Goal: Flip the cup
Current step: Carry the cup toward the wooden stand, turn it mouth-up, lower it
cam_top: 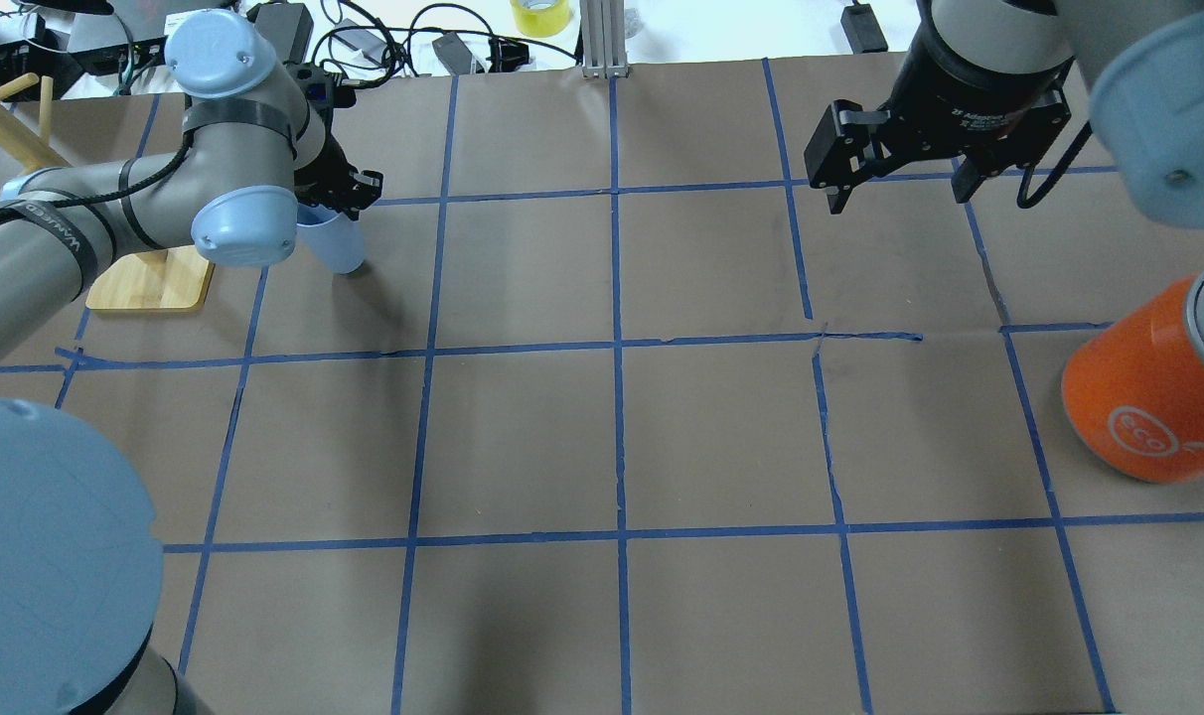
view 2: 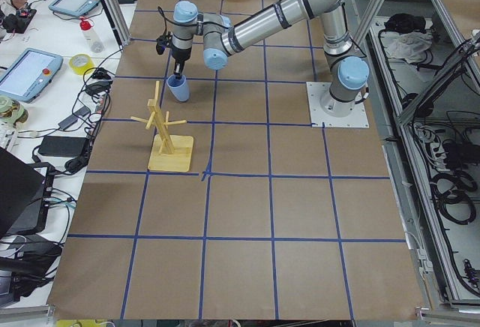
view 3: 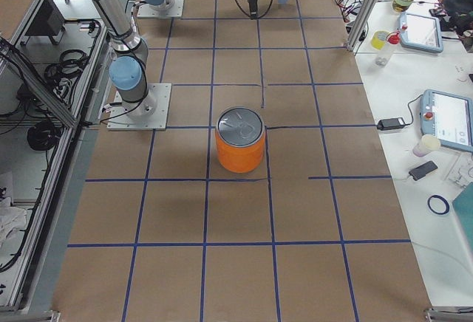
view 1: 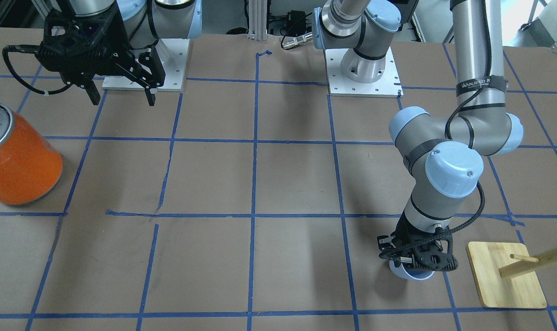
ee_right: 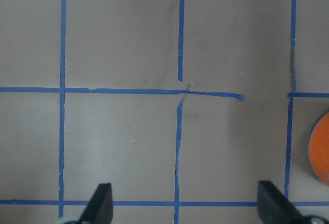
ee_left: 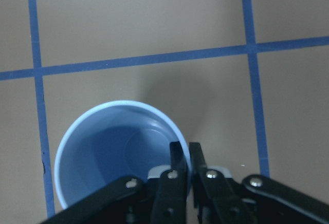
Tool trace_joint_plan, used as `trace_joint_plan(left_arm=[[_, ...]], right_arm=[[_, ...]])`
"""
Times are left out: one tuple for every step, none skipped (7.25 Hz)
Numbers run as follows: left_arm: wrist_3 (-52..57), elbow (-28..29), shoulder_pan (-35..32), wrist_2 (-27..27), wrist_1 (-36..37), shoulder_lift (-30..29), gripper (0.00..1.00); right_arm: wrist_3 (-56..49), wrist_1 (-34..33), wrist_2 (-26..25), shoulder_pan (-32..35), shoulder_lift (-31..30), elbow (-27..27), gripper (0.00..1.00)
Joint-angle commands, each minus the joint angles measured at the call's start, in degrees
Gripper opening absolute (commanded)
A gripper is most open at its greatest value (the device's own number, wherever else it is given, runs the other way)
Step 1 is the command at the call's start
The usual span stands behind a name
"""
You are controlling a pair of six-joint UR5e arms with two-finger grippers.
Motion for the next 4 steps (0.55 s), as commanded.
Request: trace_joint_plan(left_arm=[[-1.6,-0.8,0.1,-0.1,1.3,-0.3,0.09],[-1.5,-0.8,0.1,-0.1,1.3,-0.2,0.3],[-1.7,-0.6,0.1,-0.5,1.1,-0.2,0.73],[-1.7,-0.8,-0.1,-0.2,-0.6,1.4,0.85]], right_arm=[[-0.2,0.1,0.0,-0.1,0.0,0.0,1.0],[-0.2,0.1,0.0,-0.1,0.0,0.0,1.0],[-0.2,0.1,0.0,-0.1,0.0,0.0,1.0],[-0.2,0.1,0.0,-0.1,-0.1,0.0,1.0]])
